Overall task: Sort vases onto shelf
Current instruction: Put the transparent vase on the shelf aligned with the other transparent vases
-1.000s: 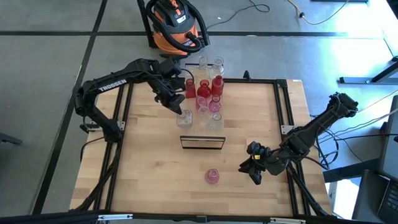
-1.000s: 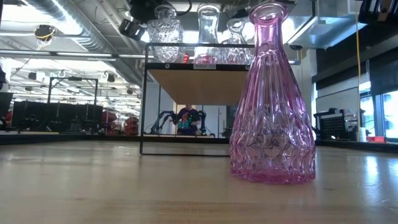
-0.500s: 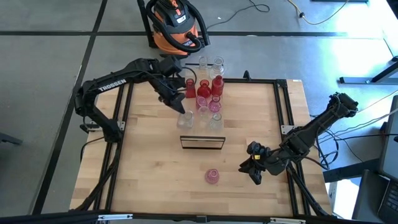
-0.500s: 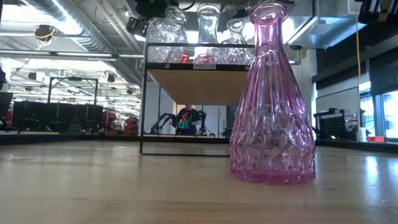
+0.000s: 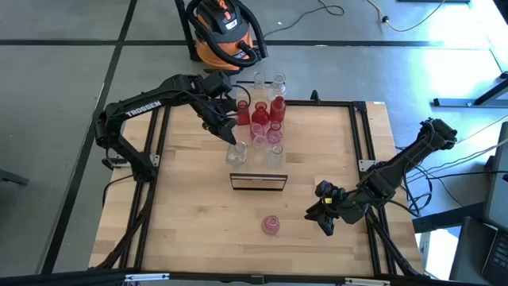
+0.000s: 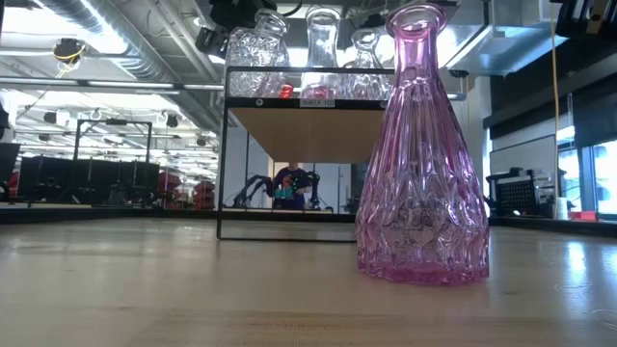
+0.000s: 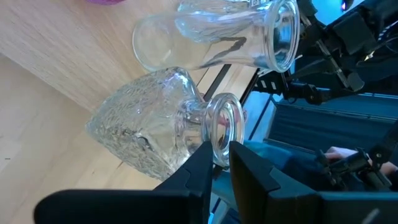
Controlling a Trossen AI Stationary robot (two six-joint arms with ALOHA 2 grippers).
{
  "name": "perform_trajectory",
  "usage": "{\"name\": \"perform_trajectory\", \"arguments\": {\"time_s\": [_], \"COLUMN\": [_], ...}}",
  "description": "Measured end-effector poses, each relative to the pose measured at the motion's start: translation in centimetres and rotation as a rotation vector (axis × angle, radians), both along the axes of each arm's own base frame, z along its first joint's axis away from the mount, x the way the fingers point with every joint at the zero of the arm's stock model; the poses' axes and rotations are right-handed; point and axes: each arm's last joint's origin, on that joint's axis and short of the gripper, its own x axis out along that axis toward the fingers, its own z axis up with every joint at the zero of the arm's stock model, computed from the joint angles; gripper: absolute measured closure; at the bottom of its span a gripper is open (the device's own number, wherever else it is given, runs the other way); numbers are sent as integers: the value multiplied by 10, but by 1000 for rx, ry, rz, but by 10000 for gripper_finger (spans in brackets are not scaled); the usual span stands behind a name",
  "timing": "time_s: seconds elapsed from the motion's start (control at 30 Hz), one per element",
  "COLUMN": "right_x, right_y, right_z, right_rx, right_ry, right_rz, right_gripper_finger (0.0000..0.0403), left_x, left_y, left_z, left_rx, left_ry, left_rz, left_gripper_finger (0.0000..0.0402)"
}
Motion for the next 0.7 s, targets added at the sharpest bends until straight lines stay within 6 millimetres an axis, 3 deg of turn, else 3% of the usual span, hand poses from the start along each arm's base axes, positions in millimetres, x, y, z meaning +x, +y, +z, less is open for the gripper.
{"name": "perform_trajectory", "arguments": {"time_s": [0.7], "right_x": [-1], "right_y": [-1], "right_z": [-1], "right_rx": [-10], "right_ry": [12], "right_rz": [0], "right_gripper_finger": [299], "left_x": [-3], "left_y": [0], "left_z": [-4], "left_rx": [53], "left_ry": [54], "left_rz": [-2], "left_gripper_finger": [354]}}
